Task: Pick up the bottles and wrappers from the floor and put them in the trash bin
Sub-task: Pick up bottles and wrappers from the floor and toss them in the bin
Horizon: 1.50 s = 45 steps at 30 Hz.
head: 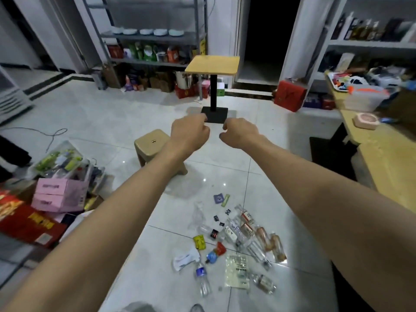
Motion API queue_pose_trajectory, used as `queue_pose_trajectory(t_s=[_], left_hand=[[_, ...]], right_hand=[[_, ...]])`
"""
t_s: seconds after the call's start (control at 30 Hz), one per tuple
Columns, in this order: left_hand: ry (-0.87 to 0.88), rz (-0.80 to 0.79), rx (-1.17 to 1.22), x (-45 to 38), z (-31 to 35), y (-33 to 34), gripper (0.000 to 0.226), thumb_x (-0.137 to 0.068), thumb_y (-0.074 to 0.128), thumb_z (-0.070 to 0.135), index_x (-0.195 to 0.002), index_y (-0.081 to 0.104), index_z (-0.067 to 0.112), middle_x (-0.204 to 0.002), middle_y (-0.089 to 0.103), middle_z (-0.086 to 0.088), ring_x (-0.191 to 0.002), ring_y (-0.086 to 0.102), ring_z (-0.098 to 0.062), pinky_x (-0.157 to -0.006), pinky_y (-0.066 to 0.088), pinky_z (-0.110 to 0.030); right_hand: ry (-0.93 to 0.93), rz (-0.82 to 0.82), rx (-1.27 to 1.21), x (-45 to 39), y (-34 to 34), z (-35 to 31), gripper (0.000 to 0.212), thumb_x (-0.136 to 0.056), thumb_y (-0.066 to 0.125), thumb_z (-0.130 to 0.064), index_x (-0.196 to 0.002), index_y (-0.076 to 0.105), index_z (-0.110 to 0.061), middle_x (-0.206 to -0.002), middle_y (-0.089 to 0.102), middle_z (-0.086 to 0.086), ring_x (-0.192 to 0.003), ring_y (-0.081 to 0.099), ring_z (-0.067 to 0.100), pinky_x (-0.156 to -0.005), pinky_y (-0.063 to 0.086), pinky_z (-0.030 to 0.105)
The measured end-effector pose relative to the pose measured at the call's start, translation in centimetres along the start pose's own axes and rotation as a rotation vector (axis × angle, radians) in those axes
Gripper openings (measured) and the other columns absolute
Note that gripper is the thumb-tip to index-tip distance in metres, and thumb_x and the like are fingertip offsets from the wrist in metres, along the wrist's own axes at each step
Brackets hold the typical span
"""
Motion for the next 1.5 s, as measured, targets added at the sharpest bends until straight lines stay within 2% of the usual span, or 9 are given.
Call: queue_pose_trajectory(t_s=[0.13, 0.23, 0.4, 0.57, 0.8, 0.97, 1.17, 1.33, 1.5], left_hand=[[0.133, -0.046, -0.084, -1.5, -1.0, 5.4, 0.041, -0.091, 0.043, 0.018, -0.130, 0.056, 0.019, -0.123, 0.064, -0.004, -0.105, 0.061, -0.027, -0.083, 0.041, -0.037], [0.117, -0.034, -0.035, -2.8, -2.6, 9.0, 0.040, -0.090, 0.045, 0.019, -0.128, 0.057, 0.018, -0.121, 0.065, -0.005, -0.105, 0.062, -0.028, -0.080, 0.040, -0.036], [0.065, -0.171, 0.050, -2.2, -6.3, 22.4, 0.039, -0.089, 0.045, 0.017, -0.127, 0.057, 0.017, -0.121, 0.065, -0.006, -0.106, 0.062, -0.030, -0.081, 0.044, -0.036], [-0.003, -0.356, 0.170, 1.7, -11.7, 45.0, 0.037, -0.092, 0.047, 0.017, -0.127, 0.058, 0.021, -0.119, 0.066, -0.002, -0.107, 0.062, -0.026, -0.085, 0.051, -0.034], [0.103, -0.485, -0.031, 10.1, -15.7, 79.5, 0.047, -0.088, 0.049, 0.010, -0.133, 0.051, 0.024, -0.128, 0.059, -0.002, -0.114, 0.057, -0.025, -0.092, 0.040, -0.035], [0.176, -0.523, -0.142, 14.0, -17.8, 97.0, 0.058, -0.086, 0.051, 0.003, -0.140, 0.043, 0.022, -0.131, 0.054, -0.003, -0.116, 0.054, -0.026, -0.093, 0.038, -0.035], [0.208, -0.559, -0.153, 16.9, -18.6, 107.9, 0.068, -0.082, 0.054, -0.002, -0.143, 0.037, 0.020, -0.137, 0.047, -0.003, -0.120, 0.049, -0.026, -0.094, 0.037, -0.034], [0.238, -0.482, -0.149, 16.9, -18.0, 110.9, 0.071, -0.080, 0.056, 0.000, -0.145, 0.034, 0.019, -0.148, 0.036, -0.004, -0.134, 0.036, -0.025, -0.104, 0.030, -0.035], [0.301, -0.489, -0.272, 17.1, -18.2, 113.1, 0.070, -0.081, 0.060, 0.004, -0.144, 0.033, 0.017, -0.145, 0.038, -0.006, -0.135, 0.035, -0.026, -0.109, 0.026, -0.037]], right_hand=[[-0.063, -0.083, 0.162, -3.3, 4.9, -0.9, 0.038, -0.091, 0.052, -0.032, -0.126, 0.054, -0.017, -0.118, 0.062, 0.005, -0.104, 0.061, 0.026, -0.080, 0.048, 0.034], [-0.002, -0.106, 0.103, -5.8, 8.8, 0.2, 0.038, -0.090, 0.054, -0.032, -0.125, 0.055, -0.017, -0.117, 0.063, 0.005, -0.105, 0.060, 0.026, -0.081, 0.047, 0.034], [0.026, -0.243, 0.090, -7.1, 23.6, 2.5, 0.043, -0.089, 0.055, -0.031, -0.128, 0.051, -0.014, -0.121, 0.059, 0.007, -0.110, 0.059, 0.027, -0.081, 0.044, 0.032], [0.018, -0.312, 0.079, -8.2, 46.0, 8.1, 0.044, -0.085, 0.059, -0.026, -0.126, 0.050, -0.011, -0.123, 0.055, 0.009, -0.111, 0.056, 0.030, -0.079, 0.040, 0.032], [0.010, -0.383, 0.111, -11.2, 80.5, 15.6, 0.053, -0.085, 0.062, -0.030, -0.130, 0.044, -0.008, -0.128, 0.050, 0.012, -0.118, 0.051, 0.031, -0.086, 0.045, 0.037], [0.014, -0.395, 0.090, -13.1, 97.4, 19.9, 0.061, -0.084, 0.063, -0.039, -0.132, 0.041, -0.010, -0.132, 0.046, 0.012, -0.123, 0.047, 0.032, -0.093, 0.046, 0.041], [0.033, -0.420, 0.108, -13.9, 106.4, 23.4, 0.067, -0.079, 0.069, -0.039, -0.132, 0.038, -0.013, -0.133, 0.044, 0.010, -0.123, 0.046, 0.028, -0.094, 0.045, 0.040], [0.039, -0.362, 0.104, -14.6, 108.5, 24.2, 0.079, -0.079, 0.070, -0.040, -0.141, 0.030, -0.014, -0.139, 0.039, 0.008, -0.128, 0.042, 0.027, -0.098, 0.042, 0.040], [0.112, -0.297, 0.008, -15.2, 109.9, 24.8, 0.094, -0.077, 0.071, -0.036, -0.151, 0.016, -0.014, -0.144, 0.036, 0.009, -0.132, 0.038, 0.027, -0.107, 0.037, 0.038]])
Point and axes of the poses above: each hand's wrist, its own x-axis away from the middle knuckle, its own y-axis out of the palm, z = x × y, the point moved 10 cm from there along -x, towards the middle knuckle
